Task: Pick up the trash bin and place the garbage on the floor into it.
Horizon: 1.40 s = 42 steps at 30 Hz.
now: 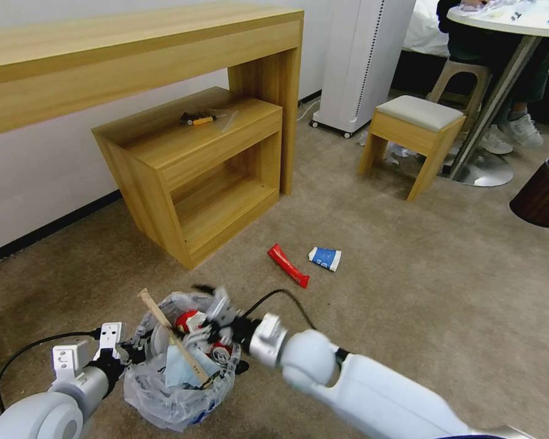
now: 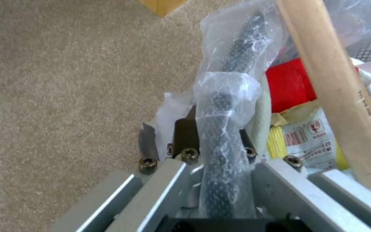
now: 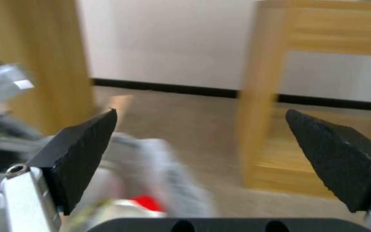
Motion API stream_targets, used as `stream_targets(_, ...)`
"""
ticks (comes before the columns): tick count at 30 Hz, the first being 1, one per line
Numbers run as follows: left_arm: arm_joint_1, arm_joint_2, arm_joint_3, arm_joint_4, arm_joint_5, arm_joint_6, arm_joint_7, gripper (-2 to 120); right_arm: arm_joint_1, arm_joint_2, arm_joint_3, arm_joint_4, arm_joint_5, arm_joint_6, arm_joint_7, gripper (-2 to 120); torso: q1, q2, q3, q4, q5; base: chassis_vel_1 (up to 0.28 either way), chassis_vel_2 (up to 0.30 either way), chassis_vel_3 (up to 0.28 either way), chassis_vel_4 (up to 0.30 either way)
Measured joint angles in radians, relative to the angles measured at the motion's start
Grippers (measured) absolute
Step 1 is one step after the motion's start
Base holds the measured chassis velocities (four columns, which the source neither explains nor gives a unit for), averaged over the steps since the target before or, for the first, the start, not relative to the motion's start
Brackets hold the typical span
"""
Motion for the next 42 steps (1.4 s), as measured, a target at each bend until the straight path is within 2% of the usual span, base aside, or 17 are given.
stream_targets(3,-0.002,0.001,0.0,0.0,-0.003,0.0,-0.001,0,-0.034,-0.032,0.06,0.024,0.011,-0.022,0.023,100,0.0,0.0,0.0,0.0001,0.0001,0.0,0.0,0.0,0.0)
stream_targets(5,-0.003,0.001,0.002,0.0,-0.004,0.0,-0.001,0,-0.095,-0.065,0.135,0.034,0.009,-0.046,0.046,100,0.0,0.0,0.0,0.0,0.0001,0.0,0.0,0.0,0.0)
stream_targets(6,-0.003,0.001,0.002,0.0,-0.004,0.0,-0.001,0,-0.095,-0.065,0.135,0.034,0.009,-0.046,0.046,100,0.0,0.0,0.0,0.0,0.0001,0.0,0.0,0.0,0.0)
stream_targets(8,-0.003,0.0,0.001,0.0,-0.005,0.0,0.0,0,-0.168,-0.082,0.22,0.034,-0.016,-0.055,0.063,100,0.0,0.0,0.0,0.0,0.0003,0.0,0.0,0.0,0.0)
stream_targets(9,-0.003,0.0,0.001,0.0,-0.005,0.0,0.0,0,-0.168,-0.082,0.22,0.034,-0.016,-0.055,0.063,100,0.0,0.0,0.0,0.0,0.0003,0.0,0.0,0.0,0.0)
stream_targets(12,-0.007,0.001,-0.002,0.002,-0.006,0.0,0.004,0,-0.345,-0.094,0.451,0.022,-0.088,-0.038,0.07,100,0.0,0.0,0.0,0.0,0.0002,0.0,0.0,0.0,0.0)
stream_targets(13,-0.007,0.001,-0.002,0.002,-0.006,0.0,0.004,0,-0.345,-0.094,0.451,0.022,-0.088,-0.038,0.07,100,0.0,0.0,0.0,0.0,0.0002,0.0,0.0,0.0,0.0)
stream_targets(17,-0.007,0.001,-0.007,0.007,-0.005,0.0,0.02,0,-0.589,-0.05,0.728,0.01,-0.149,0.013,0.069,100,0.0,0.0,0.0,-0.0003,0.0002,0.0,0.0,0.0,0.0)
stream_targets(18,-0.007,0.001,-0.007,0.007,-0.005,0.0,0.02,0,-0.589,-0.05,0.728,0.01,-0.149,0.013,0.069,100,0.0,0.0,0.0,-0.0003,0.0002,0.0,0.0,0.0,0.0)
stream_targets(21,-0.007,0.002,-0.005,0.007,-0.004,0.0,0.025,0,-0.684,-0.011,0.86,0.008,-0.147,0.055,0.046,100,0.0,0.0,0.0,-0.0003,0.0002,0.0,0.0,0.0,0.0)
stream_targets(28,-0.005,-0.002,0.001,0.009,0.002,0.0,0.026,0,-0.723,0.027,0.927,-0.003,-0.151,0.104,0.026,100,0.0,0.0,0.0,-0.0001,0.0,0.0,0.0,0.0,0.0)
stream_targets(42,0.012,-0.007,0.001,0.001,0.014,0.0,0.031,0,-0.725,0.056,0.906,-0.005,-0.181,0.109,0.021,100,0.0,0.0,0.0,-0.0001,-0.0002,-0.132,0.128,0.126,-0.13)
